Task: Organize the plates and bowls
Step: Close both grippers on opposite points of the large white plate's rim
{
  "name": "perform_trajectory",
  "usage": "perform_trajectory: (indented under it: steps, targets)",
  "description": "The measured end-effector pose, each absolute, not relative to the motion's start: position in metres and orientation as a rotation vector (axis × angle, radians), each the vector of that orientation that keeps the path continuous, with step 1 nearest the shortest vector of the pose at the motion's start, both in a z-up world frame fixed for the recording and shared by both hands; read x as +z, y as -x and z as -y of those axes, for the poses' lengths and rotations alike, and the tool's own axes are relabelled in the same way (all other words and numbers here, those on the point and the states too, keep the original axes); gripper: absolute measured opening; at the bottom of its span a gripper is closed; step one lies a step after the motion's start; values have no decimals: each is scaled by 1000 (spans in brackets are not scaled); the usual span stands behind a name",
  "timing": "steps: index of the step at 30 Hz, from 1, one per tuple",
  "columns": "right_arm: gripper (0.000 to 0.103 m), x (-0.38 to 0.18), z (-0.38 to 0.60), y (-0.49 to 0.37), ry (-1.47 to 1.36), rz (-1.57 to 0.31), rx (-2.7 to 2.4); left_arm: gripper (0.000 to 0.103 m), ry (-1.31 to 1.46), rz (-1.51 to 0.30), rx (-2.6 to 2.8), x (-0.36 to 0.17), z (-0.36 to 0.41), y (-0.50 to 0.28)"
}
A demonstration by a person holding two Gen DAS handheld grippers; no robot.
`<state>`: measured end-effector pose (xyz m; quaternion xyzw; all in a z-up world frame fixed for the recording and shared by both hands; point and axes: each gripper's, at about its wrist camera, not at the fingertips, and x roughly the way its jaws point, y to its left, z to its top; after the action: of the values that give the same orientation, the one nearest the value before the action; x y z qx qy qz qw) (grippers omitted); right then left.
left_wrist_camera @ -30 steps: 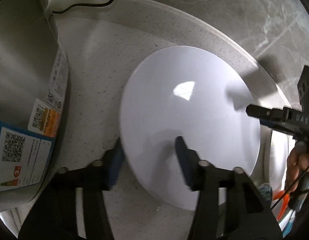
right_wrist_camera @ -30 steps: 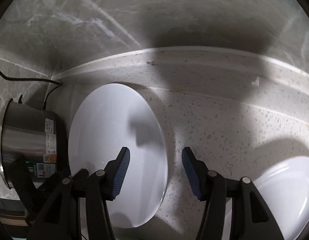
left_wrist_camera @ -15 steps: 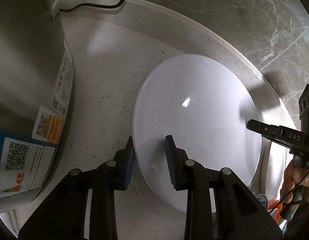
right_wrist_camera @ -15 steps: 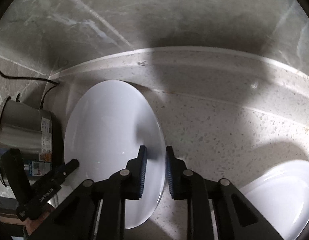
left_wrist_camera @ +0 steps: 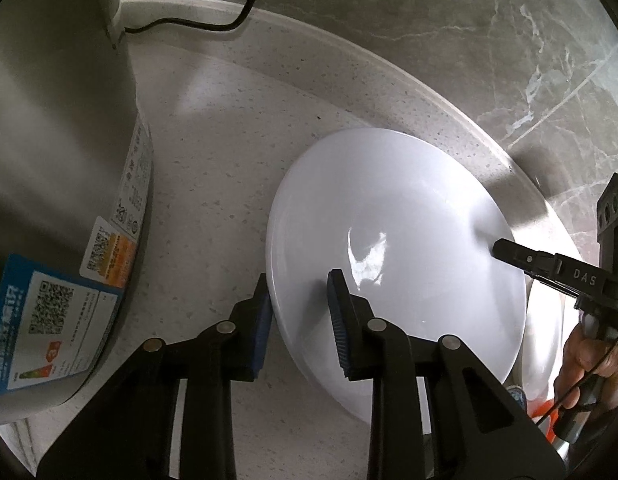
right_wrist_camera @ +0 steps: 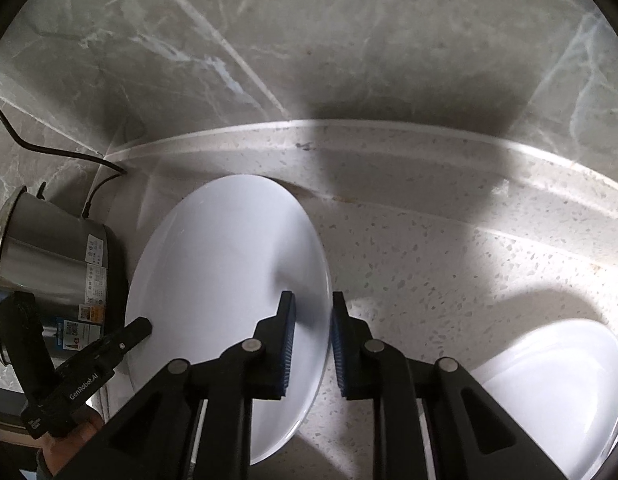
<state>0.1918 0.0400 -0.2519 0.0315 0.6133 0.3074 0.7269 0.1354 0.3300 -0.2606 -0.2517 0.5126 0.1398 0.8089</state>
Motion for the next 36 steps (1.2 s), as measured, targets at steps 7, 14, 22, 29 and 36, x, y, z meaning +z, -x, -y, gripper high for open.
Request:
perform_trajectory:
  steps: [7,14,22,29,36]
  targets:
    - [19,-257,-36,-192,-78,-1368,675,25,527,-1132,294,-267,-325,-135]
    - [18,-264,-40,-191,-65,-1420,699,33,528,-1155,339,-268,-337,-145]
    - [19,-267,-46,-188,-67,-1459,714,50,509,-1171,312,-265,-344,-163]
    - [19,-266,-44,-188,-64,-1445,718,30,464,-1167,301,-260,-362,-162]
    - [19,-257,-43,-181,-30,-1371,693,26,510,-1132,280,-258,-362,-149]
